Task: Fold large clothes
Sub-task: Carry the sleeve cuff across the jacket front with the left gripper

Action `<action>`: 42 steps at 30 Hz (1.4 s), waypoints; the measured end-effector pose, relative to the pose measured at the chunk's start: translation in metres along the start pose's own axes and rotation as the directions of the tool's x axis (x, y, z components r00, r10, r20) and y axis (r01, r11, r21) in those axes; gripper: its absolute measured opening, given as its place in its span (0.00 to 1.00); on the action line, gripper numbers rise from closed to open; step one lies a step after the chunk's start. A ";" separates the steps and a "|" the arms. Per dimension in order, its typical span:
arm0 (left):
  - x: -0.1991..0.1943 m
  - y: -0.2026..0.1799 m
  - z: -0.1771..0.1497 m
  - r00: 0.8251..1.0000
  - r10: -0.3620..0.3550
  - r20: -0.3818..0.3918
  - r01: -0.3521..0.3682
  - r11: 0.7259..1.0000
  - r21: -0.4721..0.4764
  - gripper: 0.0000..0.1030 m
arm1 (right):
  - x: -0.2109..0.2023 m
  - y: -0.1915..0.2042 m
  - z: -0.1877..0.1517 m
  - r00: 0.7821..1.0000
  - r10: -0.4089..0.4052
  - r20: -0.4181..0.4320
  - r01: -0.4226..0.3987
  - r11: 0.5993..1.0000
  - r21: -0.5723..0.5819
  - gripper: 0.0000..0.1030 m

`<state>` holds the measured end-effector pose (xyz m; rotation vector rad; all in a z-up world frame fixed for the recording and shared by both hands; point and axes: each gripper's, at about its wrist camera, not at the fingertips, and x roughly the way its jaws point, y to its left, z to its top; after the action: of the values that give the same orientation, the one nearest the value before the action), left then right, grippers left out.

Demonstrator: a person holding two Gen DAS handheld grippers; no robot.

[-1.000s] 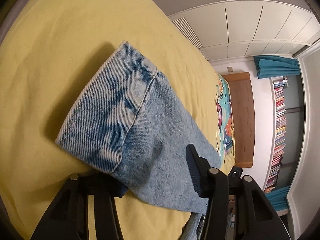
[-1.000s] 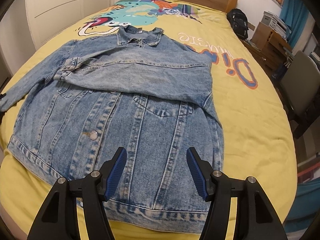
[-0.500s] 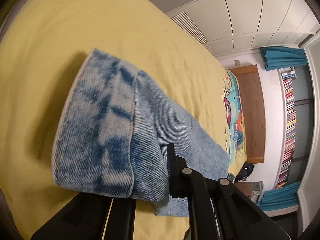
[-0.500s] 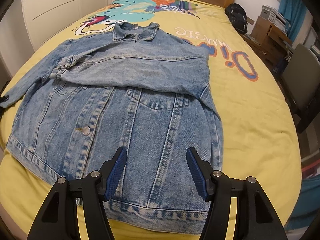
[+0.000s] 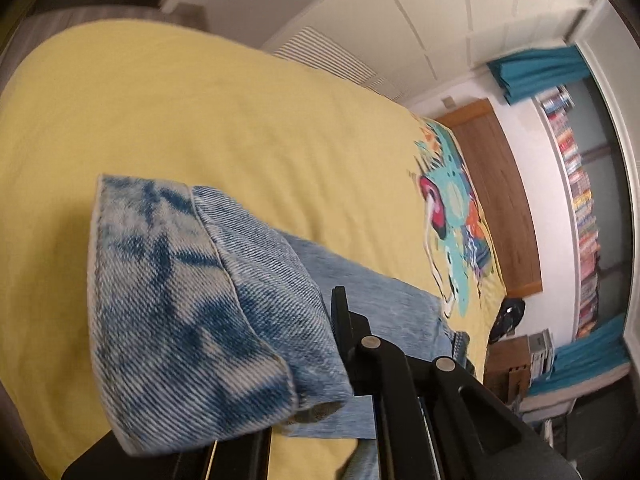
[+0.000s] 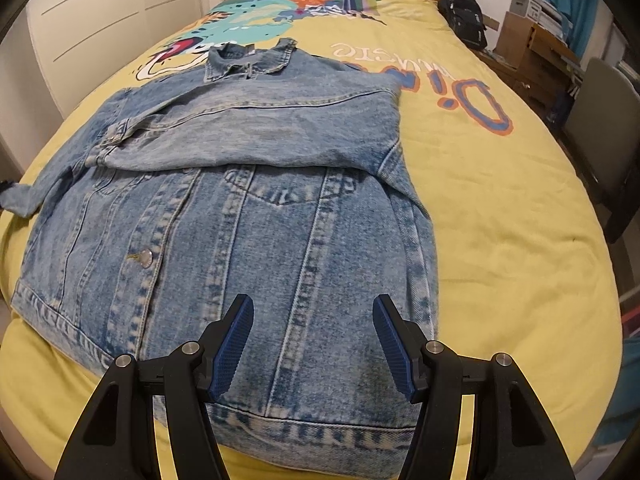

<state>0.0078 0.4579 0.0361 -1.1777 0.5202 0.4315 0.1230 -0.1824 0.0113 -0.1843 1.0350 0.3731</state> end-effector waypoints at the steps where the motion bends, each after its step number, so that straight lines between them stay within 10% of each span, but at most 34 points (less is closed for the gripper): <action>1: 0.004 -0.010 -0.002 1.000 -0.004 -0.003 0.004 1.000 0.016 0.04 | 0.000 -0.002 0.000 1.000 0.002 0.001 -0.002 1.000 0.003 0.62; 14: 0.059 -0.155 -0.048 0.990 -0.104 -0.100 0.122 0.973 0.196 0.04 | 0.002 -0.027 -0.002 0.999 0.035 0.025 -0.036 0.998 0.047 0.62; 27: 0.145 -0.326 -0.186 0.939 -0.136 -0.316 0.276 0.848 0.454 0.04 | -0.005 -0.070 -0.011 0.999 0.026 0.043 -0.031 0.992 0.125 0.62; 34: 0.170 -0.361 -0.283 0.881 -0.125 -0.456 0.376 0.769 0.518 0.04 | -0.007 -0.097 -0.021 0.999 0.007 0.035 -0.013 0.983 0.183 0.62; 42: 0.204 -0.336 -0.382 0.836 0.052 -0.546 0.364 0.692 0.624 0.04 | 0.001 -0.104 -0.028 1.000 0.013 0.014 -0.015 0.979 0.201 0.62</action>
<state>0.3042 -0.0031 0.0569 -0.5415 0.9515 -0.2829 0.1407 -0.2870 -0.0063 0.0070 1.0545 0.2795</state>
